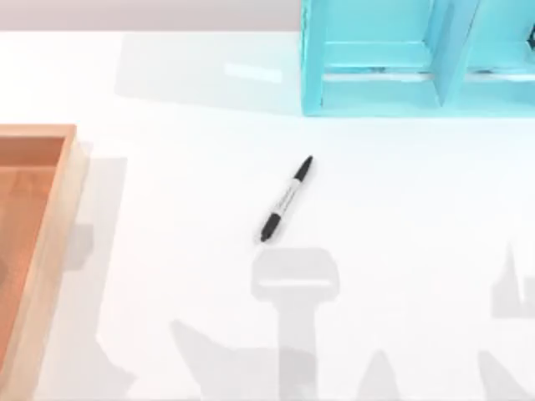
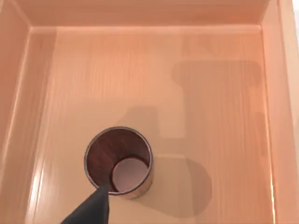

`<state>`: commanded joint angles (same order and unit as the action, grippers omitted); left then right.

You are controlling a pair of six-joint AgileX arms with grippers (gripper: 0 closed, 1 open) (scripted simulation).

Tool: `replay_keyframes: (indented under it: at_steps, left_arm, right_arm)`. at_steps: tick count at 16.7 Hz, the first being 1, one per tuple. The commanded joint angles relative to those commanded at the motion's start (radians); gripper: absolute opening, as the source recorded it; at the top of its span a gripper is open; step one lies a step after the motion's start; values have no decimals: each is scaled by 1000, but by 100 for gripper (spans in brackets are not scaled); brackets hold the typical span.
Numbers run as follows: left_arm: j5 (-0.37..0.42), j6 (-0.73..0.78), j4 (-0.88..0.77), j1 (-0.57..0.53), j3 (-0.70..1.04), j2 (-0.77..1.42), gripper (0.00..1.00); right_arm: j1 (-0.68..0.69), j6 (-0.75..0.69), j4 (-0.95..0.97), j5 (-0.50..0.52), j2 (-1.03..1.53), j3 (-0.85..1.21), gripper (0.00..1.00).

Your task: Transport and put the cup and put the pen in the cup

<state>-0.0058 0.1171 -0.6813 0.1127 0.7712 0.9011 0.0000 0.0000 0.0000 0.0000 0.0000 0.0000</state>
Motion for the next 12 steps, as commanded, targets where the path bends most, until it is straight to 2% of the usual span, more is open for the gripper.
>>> replay_keyframes:
  at_steps: [7,12]
  left_arm:
    - [3,80,-453,68,503,606,100]
    - [4,114,-625,95,725,843,100]
  right_arm:
    - [0,0,0,0,0,0,100]
    - [0,0,0,0,0,0,100]
